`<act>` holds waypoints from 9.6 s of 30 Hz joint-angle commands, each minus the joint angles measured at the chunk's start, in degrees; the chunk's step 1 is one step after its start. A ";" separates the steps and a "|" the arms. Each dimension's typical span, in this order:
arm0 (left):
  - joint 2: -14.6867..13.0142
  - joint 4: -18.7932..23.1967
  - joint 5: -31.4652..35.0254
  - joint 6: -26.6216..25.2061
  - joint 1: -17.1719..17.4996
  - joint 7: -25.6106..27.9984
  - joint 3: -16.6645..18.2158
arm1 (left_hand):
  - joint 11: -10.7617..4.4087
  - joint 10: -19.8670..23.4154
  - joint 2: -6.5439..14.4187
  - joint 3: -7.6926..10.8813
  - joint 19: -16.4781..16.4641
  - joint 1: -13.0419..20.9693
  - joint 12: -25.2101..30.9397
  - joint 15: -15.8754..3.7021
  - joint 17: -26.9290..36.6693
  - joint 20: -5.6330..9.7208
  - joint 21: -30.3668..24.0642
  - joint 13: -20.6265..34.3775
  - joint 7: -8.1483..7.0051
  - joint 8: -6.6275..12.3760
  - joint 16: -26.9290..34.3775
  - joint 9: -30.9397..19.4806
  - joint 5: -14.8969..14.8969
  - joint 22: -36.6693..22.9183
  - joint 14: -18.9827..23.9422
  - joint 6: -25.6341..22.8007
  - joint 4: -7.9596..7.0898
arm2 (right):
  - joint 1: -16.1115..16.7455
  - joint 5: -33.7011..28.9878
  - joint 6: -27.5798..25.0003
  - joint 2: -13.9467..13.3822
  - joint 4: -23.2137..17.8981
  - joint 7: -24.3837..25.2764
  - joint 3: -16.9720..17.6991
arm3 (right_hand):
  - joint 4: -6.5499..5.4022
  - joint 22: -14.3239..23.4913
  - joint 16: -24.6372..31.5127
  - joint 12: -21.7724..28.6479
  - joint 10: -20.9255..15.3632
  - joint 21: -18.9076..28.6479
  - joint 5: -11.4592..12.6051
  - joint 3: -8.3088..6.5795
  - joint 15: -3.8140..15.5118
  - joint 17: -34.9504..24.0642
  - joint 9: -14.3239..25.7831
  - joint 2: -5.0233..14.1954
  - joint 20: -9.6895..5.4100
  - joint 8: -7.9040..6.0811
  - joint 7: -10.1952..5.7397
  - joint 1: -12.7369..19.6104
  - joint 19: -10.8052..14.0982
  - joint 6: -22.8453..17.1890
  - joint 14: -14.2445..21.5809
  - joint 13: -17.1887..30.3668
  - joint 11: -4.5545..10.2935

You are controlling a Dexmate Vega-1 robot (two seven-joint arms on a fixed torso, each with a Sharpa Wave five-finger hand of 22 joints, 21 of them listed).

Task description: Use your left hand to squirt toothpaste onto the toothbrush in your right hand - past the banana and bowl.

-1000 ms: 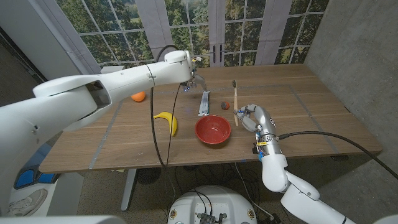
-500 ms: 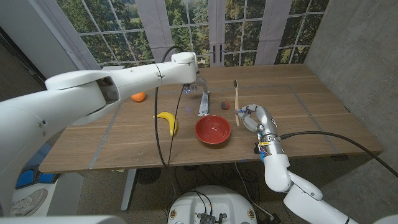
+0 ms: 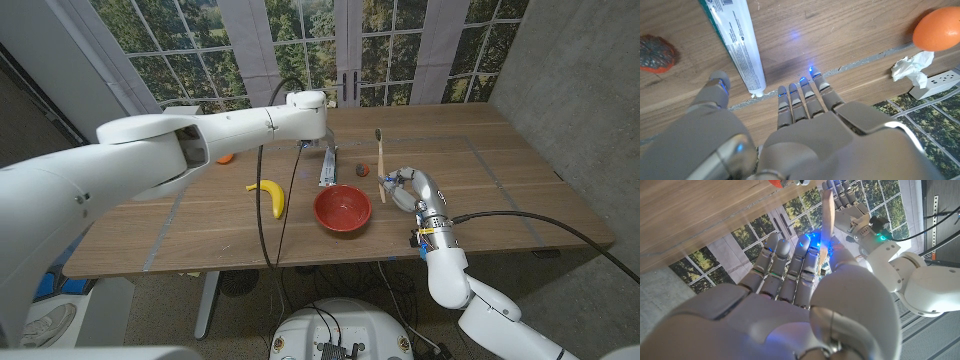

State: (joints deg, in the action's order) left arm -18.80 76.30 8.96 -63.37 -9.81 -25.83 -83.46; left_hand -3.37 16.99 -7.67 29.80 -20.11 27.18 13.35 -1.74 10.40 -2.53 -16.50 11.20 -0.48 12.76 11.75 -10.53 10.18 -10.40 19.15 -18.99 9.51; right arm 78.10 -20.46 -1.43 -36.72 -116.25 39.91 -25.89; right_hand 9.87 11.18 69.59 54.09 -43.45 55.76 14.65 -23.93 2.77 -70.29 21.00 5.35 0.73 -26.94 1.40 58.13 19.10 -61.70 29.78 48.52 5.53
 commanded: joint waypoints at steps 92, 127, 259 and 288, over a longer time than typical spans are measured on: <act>6.81 -9.33 -2.68 4.34 17.63 26.90 16.46 | -4.38 26.88 15.98 2.40 -17.32 24.74 4.67 -10.54 0.73 4.42 -5.52 0.59 4.13 1.78 6.54 -1.36 1.16 -1.59 28.09 -16.21 0.70 | -5.18 1.97 2.93 -1.79 3.61 -7.88 0.62 | -0.21 -0.01 1.08 1.62 0.37 2.61 -0.10 -3.08 9.31 -0.03 0.56 0.22 -0.57 1.16 -0.41 -0.86 -0.73 -1.29 -0.29 -0.86 0.03; -3.32 7.12 0.54 5.16 25.33 42.05 23.74 | -7.16 30.82 15.35 0.82 -18.40 31.63 5.63 -11.30 2.44 5.48 -9.20 1.85 2.18 2.15 8.47 -2.92 1.04 -2.61 31.01 -21.04 0.73 | -8.28 2.23 -2.58 -0.51 3.60 -9.08 -1.95 | -0.20 -0.10 1.18 2.14 0.70 3.45 -0.23 -3.86 9.34 0.22 0.72 0.03 -0.50 1.67 -0.42 -1.19 -0.95 -1.45 -0.38 -0.97 0.11; -31.67 39.46 49.36 40.89 44.85 24.70 48.52 | -9.02 36.54 15.16 -4.28 -13.13 37.91 6.73 -12.20 4.61 9.73 -12.43 3.69 -3.59 3.02 10.21 -3.65 1.08 -2.96 32.43 -27.50 0.93 | -25.09 67.81 -20.55 -8.09 2.97 -40.74 -0.24 | 0.17 -0.04 6.99 4.39 3.51 6.18 2.32 -1.86 6.20 1.87 4.80 1.47 1.87 3.32 3.27 1.83 -4.75 0.24 -4.66 -0.81 -3.42; -33.24 39.72 55.04 54.72 39.57 13.70 50.31 | -9.12 37.19 14.76 -5.39 -12.51 38.78 6.40 -12.23 4.70 10.63 -13.19 3.51 -4.77 3.04 10.34 -3.59 1.06 -2.93 32.89 -28.04 0.88 | -31.42 73.30 -25.56 -6.63 5.15 -44.83 -3.69 | 0.05 -0.04 7.98 5.15 4.11 7.18 3.70 -1.22 5.33 2.60 5.68 1.59 2.31 4.09 3.85 2.60 -5.40 0.35 -5.27 -0.79 -4.23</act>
State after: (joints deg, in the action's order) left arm -51.78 115.89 62.37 -13.58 31.86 -8.01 -33.57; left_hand -12.28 53.57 7.15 24.66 -32.87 65.29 19.46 -6.86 14.83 3.07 -29.21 14.48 -5.00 15.48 21.68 -13.99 10.84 -13.18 51.28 -46.97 10.39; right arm 48.64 51.10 -25.30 -44.28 -111.89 -4.37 -28.56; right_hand 9.95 11.07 77.16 58.85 -39.40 62.53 17.96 -25.36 2.57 -67.75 26.45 5.53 2.88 -22.94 4.62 59.22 13.88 -61.17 24.64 47.49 1.81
